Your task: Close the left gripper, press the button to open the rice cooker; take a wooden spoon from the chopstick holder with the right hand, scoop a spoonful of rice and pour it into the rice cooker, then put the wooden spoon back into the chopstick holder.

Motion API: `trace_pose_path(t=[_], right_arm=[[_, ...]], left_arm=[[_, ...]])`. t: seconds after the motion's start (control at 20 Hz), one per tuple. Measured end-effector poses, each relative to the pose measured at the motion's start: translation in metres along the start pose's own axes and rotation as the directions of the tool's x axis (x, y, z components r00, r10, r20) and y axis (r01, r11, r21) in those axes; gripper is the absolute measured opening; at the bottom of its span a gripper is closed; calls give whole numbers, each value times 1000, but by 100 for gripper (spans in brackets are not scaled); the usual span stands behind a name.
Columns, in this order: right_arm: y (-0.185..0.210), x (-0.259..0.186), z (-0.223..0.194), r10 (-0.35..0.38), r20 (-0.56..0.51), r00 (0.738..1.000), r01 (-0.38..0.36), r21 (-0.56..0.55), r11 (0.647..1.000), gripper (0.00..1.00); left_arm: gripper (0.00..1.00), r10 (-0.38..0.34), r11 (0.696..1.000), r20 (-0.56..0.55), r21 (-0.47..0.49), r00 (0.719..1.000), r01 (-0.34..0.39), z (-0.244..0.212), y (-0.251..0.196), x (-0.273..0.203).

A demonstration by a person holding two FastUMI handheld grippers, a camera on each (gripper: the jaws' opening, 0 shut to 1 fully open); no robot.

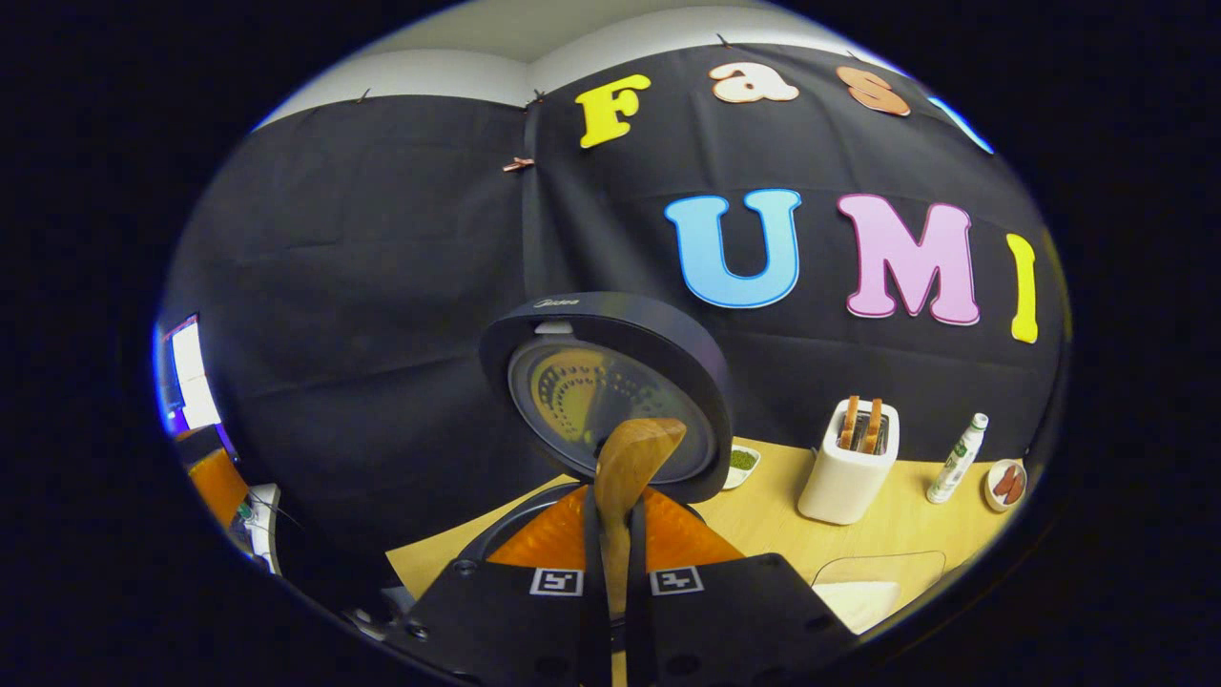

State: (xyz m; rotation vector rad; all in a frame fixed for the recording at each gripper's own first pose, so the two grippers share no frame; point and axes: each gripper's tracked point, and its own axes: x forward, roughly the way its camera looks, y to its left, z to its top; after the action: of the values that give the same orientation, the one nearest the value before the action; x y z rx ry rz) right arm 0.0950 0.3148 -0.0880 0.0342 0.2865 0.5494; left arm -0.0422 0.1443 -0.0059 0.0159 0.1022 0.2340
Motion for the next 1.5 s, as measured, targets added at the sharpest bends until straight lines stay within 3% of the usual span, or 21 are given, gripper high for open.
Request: trace_pose_path(t=[0.05,0.3,0.65,0.7,0.9,1.05,1.2,1.5], right_arm=[[0,-1,1,-3,6,1000,3,-20,1000,10],[4,-4,10,14,54,998,-7,-128,992,11],[18,-9,26,87,125,988,-42,-324,945,11],[18,-8,21,92,122,988,-49,-315,948,11],[8,-11,19,72,118,990,-42,-237,971,11],[-14,-15,24,33,125,992,-14,-153,988,11],[-44,-22,30,-28,129,991,39,-77,996,11],[-113,-52,32,-144,133,981,148,-28,989,11]], left_arm=[[90,-1,1000,0,2,1000,1,1,0,1],[93,-6,1000,1,1,1000,6,1,-2,1],[90,-21,1000,-15,-19,1000,21,-3,-8,7],[94,-26,1000,-16,-19,1000,25,-3,-9,8],[90,-40,999,-18,-18,999,39,-2,-17,11],[94,-53,998,-22,-20,998,52,-1,-26,13],[94,-73,997,-21,-21,997,73,1,-41,15],[94,-128,991,-19,-34,992,127,3,-86,21]])
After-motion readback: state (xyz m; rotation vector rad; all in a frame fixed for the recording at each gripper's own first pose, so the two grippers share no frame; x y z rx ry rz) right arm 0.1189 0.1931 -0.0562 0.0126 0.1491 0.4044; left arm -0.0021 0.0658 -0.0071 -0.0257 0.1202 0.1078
